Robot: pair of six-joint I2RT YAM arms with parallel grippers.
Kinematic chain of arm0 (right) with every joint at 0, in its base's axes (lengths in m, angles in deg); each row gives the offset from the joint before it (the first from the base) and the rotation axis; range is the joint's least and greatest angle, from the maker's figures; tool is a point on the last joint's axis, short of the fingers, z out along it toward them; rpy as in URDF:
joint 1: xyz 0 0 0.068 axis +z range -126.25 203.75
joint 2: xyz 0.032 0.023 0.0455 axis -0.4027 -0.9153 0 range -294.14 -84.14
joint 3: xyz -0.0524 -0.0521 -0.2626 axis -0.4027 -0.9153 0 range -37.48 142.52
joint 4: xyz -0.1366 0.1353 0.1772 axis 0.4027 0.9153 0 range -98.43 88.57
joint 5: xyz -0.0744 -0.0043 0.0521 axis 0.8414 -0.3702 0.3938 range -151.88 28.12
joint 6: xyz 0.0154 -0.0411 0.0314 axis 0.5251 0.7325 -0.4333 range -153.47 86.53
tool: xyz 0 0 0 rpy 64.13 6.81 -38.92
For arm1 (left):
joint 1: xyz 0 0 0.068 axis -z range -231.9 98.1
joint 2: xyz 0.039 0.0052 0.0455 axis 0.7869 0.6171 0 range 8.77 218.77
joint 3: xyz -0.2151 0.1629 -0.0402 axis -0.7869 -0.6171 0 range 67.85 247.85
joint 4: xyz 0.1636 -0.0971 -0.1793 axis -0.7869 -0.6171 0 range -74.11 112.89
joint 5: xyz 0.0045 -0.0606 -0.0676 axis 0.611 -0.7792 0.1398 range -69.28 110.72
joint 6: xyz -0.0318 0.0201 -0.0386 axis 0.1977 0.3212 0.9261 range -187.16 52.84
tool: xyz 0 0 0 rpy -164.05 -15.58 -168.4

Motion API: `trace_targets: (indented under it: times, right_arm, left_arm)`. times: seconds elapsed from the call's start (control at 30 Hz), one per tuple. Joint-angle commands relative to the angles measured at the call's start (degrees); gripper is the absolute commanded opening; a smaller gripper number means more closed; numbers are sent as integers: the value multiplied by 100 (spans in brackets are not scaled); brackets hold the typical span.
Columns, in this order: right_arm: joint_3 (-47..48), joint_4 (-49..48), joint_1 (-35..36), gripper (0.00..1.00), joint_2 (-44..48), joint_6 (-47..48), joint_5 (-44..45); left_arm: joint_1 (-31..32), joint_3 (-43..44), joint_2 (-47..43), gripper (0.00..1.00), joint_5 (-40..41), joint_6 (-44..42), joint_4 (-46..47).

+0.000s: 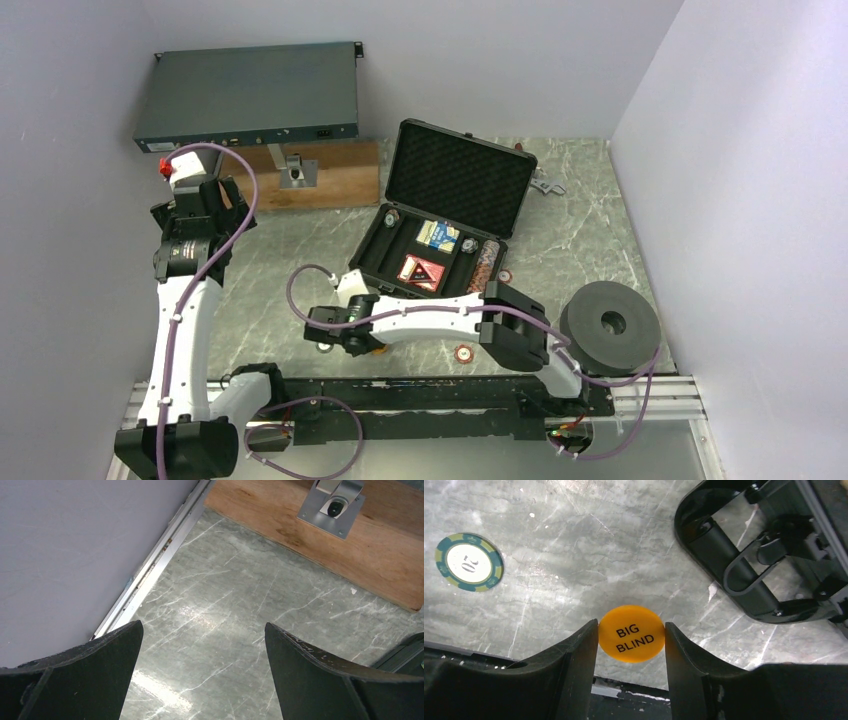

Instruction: Pack up texas hold em set

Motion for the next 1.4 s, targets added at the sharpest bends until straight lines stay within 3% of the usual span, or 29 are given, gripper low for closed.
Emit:
trace_targets:
  times: [0.0,0.43,0.9,1.37]
  right_arm:
    - [-38,231,-42,48,493,44,397]
    - [-418,217,-654,48,1343,303,797]
    - [-1334,-311,-2087,49,2362,1154,840]
    - [-2081,-884,-3320,50,2704,1869,561]
  left_arm:
    - [-31,31,13,98,-74,-26,222]
    - [-31,-5,-31,98,-247,-106,287]
    - [-25,-5,-48,98,-353,-116,311]
    - [-22,-8,-126,98,-524,-133,342]
